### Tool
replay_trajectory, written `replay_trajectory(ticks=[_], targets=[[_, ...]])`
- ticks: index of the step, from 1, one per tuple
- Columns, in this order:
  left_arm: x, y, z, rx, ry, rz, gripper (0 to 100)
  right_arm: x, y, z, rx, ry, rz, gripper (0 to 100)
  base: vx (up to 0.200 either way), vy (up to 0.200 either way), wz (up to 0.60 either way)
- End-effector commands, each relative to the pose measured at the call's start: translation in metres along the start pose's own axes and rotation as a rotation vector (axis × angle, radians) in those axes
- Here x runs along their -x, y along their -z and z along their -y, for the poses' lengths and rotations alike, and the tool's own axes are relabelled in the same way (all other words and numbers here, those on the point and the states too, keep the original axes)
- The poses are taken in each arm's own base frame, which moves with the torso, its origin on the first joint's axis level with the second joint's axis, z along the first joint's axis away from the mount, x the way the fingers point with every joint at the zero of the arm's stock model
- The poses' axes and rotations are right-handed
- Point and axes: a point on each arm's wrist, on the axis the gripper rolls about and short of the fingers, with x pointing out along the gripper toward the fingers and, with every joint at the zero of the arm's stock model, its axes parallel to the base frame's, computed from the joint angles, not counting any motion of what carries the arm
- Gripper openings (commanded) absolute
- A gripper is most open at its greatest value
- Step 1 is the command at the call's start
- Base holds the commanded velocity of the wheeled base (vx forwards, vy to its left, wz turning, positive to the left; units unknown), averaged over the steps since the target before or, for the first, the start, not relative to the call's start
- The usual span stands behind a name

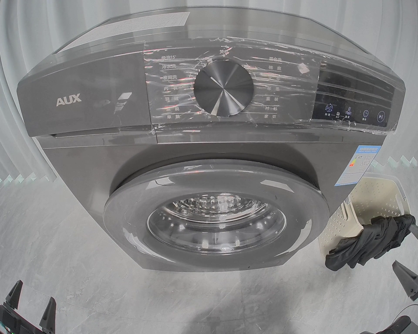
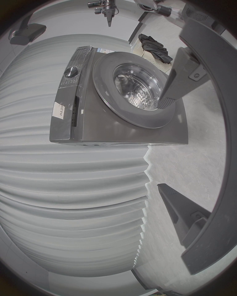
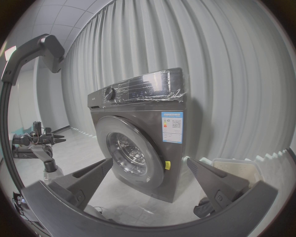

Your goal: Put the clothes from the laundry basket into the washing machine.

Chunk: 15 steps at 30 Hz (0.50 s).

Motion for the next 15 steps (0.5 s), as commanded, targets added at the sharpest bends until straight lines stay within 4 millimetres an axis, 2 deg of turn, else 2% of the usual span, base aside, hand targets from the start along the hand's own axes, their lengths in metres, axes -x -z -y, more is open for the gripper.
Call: replay_trajectory(ticks=[1, 3, 10, 15], targets=[[0.0, 0.005, 0.0, 0.0, 0.0, 0.001, 100, -0.091, -0.007, 0.019, -0.099, -0.285, -0.178, 100, 0.0, 0.0, 0.0], [0.0, 0.005, 0.0, -0.001, 0.0, 0.001, 100, -0.099, -0.007, 0.017, -0.129, -0.285, -0.194, 100, 0.0, 0.0, 0.0], [0.0, 0.005, 0.0, 0.002, 0.0, 0.001, 100, -0.139, -0.012, 0.001, -0.249, -0.214, -0.255, 100, 0.0, -0.2, 0.0], [0.0, 0.005, 0.0, 0.002, 0.0, 0.001, 100, -0.155, -0.012, -0.005, -0.253, -0.213, -0.251, 100, 0.0, 0.0, 0.0]])
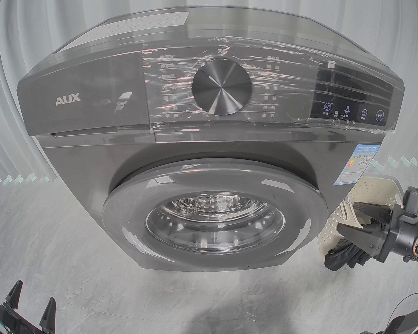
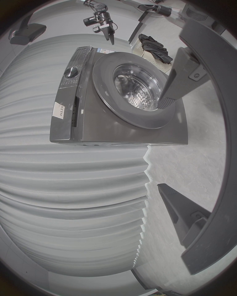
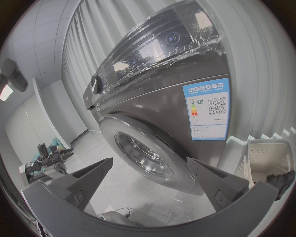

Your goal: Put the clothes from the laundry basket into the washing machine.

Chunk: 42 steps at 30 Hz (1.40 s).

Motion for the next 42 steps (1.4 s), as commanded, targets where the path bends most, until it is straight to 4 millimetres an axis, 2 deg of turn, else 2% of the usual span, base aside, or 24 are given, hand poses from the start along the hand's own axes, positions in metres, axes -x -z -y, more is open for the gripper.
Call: replay_trajectory(ticks=[1, 10, 15, 22, 30, 37, 42], targets=[[0.0, 0.005, 0.0, 0.001, 0.0, 0.001, 100, -0.038, 0.005, -0.002, -0.029, -0.016, -0.083, 100, 0.0, 0.0, 0.0], [0.0, 0.005, 0.0, 0.001, 0.0, 0.001, 100, -0.043, -0.001, -0.001, -0.016, 0.014, -0.063, 100, 0.0, 0.0, 0.0], [0.0, 0.005, 0.0, 0.001, 0.0, 0.001, 100, -0.05, 0.004, -0.004, -0.018, -0.002, -0.094, 100, 0.0, 0.0, 0.0], [0.0, 0.005, 0.0, 0.001, 0.0, 0.001, 100, -0.065, 0.008, -0.005, -0.023, -0.019, -0.133, 100, 0.0, 0.0, 0.0], [0.0, 0.005, 0.0, 0.003, 0.0, 0.001, 100, -0.084, 0.01, -0.003, -0.01, -0.022, -0.095, 100, 0.0, 0.0, 0.0], [0.0, 0.005, 0.0, 0.003, 0.0, 0.001, 100, -0.083, 0.012, -0.004, -0.008, -0.027, -0.101, 100, 0.0, 0.0, 0.0], [0.0, 0.005, 0.0, 0.003, 0.0, 0.001, 100, -0.072, 0.02, -0.006, -0.008, -0.042, -0.114, 100, 0.0, 0.0, 0.0]])
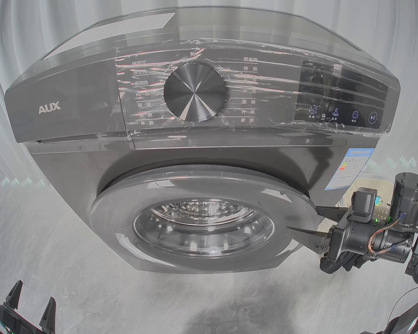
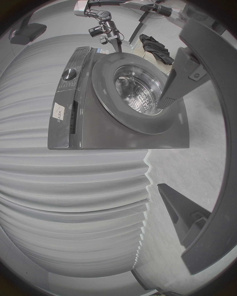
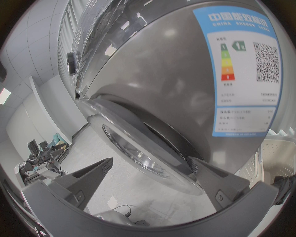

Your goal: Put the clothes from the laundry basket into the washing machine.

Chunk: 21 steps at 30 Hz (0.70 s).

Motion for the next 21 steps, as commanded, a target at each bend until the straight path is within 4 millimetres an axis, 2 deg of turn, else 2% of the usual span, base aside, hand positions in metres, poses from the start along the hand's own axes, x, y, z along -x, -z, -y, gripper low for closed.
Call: replay_trajectory(ticks=[1, 6, 10, 19, 21], targets=[[0.0, 0.005, 0.0, 0.0, 0.0, 0.0, 100, 0.016, 0.007, -0.003, 0.004, -0.015, 0.001, 100, 0.0, 0.0, 0.0], [0.0, 0.005, 0.0, 0.0, 0.0, 0.0, 100, 0.028, 0.01, -0.005, 0.004, -0.036, 0.012, 100, 0.0, 0.0, 0.0], [0.0, 0.005, 0.0, 0.002, 0.0, 0.0, 100, 0.026, 0.007, -0.003, 0.004, -0.028, 0.022, 100, 0.0, 0.0, 0.0], [0.0, 0.005, 0.0, 0.007, 0.001, 0.0, 100, 0.003, -0.003, 0.0, 0.002, -0.016, 0.014, 100, -0.2, 0.0, 0.0], [0.0, 0.005, 0.0, 0.007, 0.0, 0.0, 100, 0.0, 0.0, 0.001, 0.0, -0.015, 0.0, 100, 0.0, 0.0, 0.0]])
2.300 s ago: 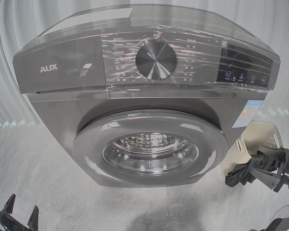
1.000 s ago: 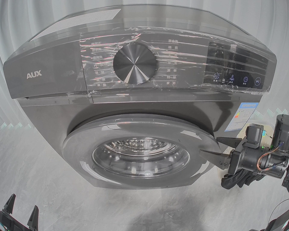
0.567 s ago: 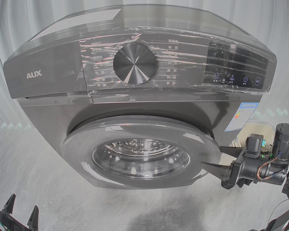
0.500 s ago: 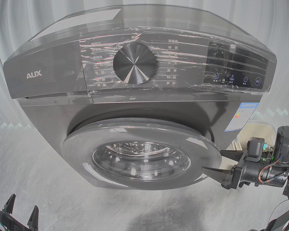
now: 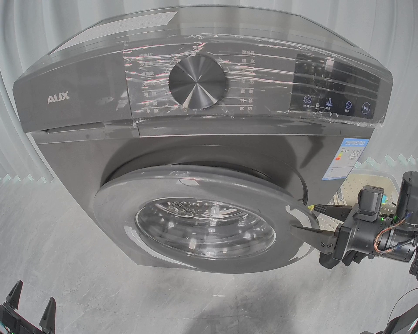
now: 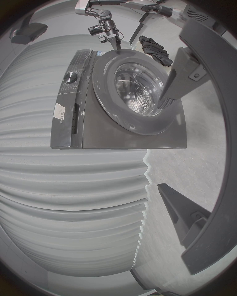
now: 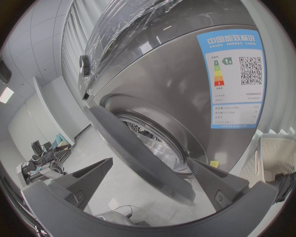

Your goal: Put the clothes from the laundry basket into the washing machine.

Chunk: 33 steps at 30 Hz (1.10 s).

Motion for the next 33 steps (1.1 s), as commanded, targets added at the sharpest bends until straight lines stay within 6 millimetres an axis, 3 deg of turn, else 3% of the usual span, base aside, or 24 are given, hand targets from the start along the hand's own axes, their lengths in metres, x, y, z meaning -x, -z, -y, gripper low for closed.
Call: replay_trajectory(ticks=[1, 12, 17, 25, 33], targets=[[0.0, 0.005, 0.0, 0.001, -0.001, 0.0, 100, -0.009, 0.005, 0.002, -0.005, 0.0, -0.034, 100, 0.0, 0.0, 0.0], [0.0, 0.005, 0.0, 0.001, 0.001, 0.0, 100, 0.011, 0.019, -0.002, -0.01, -0.028, -0.053, 100, 0.0, 0.0, 0.0], [0.0, 0.005, 0.0, -0.001, 0.001, 0.0, 100, 0.008, 0.014, 0.0, -0.007, -0.019, -0.039, 100, -0.04, 0.0, 0.0], [0.0, 0.005, 0.0, 0.002, -0.001, 0.0, 100, -0.015, 0.016, 0.002, -0.012, -0.022, -0.072, 100, -0.125, 0.0, 0.0], [0.0, 0.005, 0.0, 0.001, 0.001, 0.0, 100, -0.004, 0.026, -0.001, -0.009, -0.038, -0.086, 100, 0.0, 0.0, 0.0]])
